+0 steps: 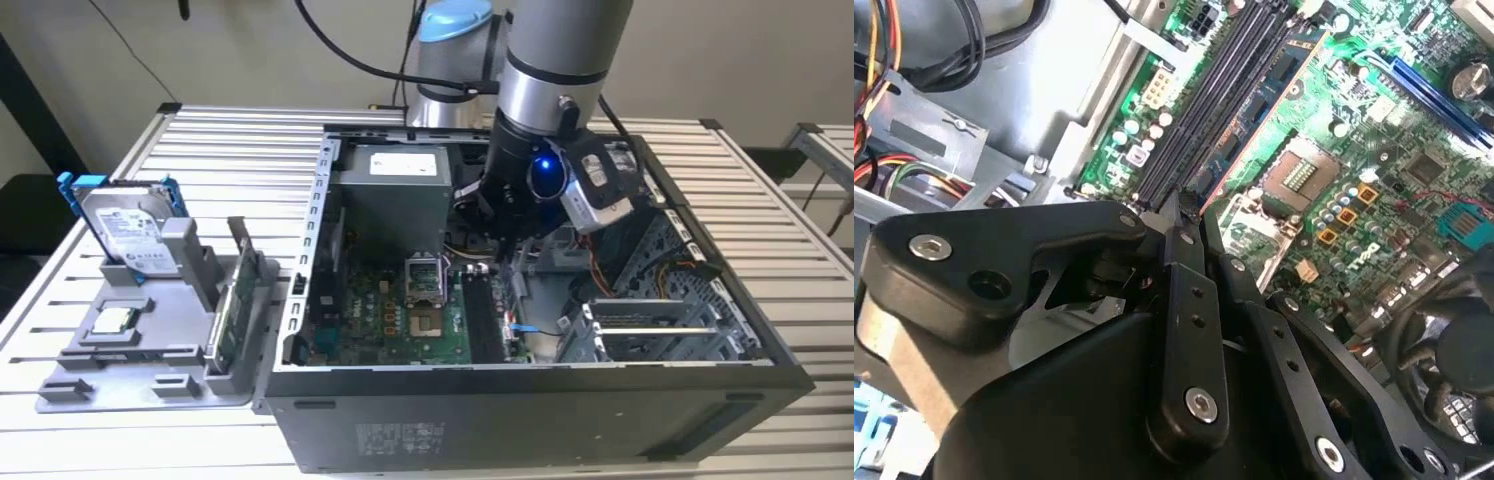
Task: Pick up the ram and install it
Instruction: 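Insert the ram into the slot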
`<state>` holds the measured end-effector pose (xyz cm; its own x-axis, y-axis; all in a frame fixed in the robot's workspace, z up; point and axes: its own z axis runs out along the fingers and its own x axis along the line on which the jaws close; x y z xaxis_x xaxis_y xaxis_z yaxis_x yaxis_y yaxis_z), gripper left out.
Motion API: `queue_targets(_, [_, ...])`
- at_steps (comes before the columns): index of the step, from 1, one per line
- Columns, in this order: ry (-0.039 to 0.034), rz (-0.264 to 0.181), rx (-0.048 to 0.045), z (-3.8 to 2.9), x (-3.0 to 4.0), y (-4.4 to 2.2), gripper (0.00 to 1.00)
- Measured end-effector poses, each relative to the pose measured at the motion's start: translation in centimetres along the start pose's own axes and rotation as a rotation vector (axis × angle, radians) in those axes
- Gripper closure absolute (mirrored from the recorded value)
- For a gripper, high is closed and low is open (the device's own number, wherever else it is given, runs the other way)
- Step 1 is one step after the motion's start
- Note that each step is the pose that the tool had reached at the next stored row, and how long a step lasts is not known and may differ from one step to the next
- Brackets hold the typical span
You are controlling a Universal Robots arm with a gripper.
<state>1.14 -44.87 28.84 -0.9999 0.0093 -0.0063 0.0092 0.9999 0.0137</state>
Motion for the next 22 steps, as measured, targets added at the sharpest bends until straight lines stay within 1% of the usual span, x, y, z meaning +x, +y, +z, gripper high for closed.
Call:
queue_targets(3, [0.0033,-0.003,0.0001,0.46,-0.08,0.0,0.86])
queue_targets(4, [0.0034,-0.003,0.0018,0.64,-0.1,0.0,0.86])
queue_targets(7, [0.003,-0.003,0.0129,1.07,-0.1,0.03,0.86])
queue_targets(8, [0.0023,-0.003,0.0152,1.14,-0.1,0.03,0.86])
queue_targets(22, [0.0001,-0.003,0.0149,1.19,-0.1,0.03,0.86])
